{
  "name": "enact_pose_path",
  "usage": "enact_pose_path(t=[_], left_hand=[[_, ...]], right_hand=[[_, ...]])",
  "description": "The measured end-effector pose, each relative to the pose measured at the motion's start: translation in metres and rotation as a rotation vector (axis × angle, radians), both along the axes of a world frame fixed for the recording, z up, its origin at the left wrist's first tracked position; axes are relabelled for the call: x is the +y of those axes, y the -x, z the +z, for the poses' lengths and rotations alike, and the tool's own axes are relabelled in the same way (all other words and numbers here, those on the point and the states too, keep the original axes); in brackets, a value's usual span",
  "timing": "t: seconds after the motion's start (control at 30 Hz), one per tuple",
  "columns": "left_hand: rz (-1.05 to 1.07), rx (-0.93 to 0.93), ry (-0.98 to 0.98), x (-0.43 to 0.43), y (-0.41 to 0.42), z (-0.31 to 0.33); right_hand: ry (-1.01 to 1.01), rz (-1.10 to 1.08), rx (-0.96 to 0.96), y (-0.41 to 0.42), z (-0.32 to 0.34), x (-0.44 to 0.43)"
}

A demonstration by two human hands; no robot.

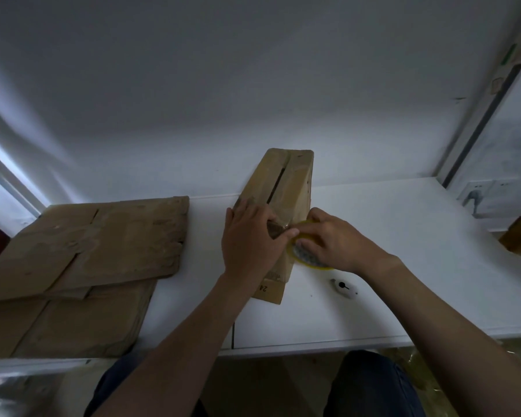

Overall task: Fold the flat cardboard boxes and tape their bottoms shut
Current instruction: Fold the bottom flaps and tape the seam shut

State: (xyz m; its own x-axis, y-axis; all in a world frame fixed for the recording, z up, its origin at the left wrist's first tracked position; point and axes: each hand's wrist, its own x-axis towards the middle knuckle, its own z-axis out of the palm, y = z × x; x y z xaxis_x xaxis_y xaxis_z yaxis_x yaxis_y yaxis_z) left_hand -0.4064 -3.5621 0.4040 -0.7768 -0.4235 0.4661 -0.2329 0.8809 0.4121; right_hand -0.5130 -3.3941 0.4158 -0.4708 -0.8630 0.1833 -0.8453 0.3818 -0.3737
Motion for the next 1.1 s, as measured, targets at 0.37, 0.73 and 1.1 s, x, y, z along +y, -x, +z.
enact_pose_path(t=[0.37,0.73,1.1], left_hand=[[-0.172,0.039,-0.150,-0.032,-0.004,-0.002],[0.018,0.047,-0.365,-0.017,-0.002,-0.002],[-0.227,-0.009,-0.414,-0.093,-0.022,0.012]], right_hand=[[-0.066,-0.005,-0.115,0.004,0.004,-0.011],[0.032,-0.030,-0.301,-0.004,-0.007,0.000],[0.124,0.000,-0.185,-0.032,-0.005,-0.004]])
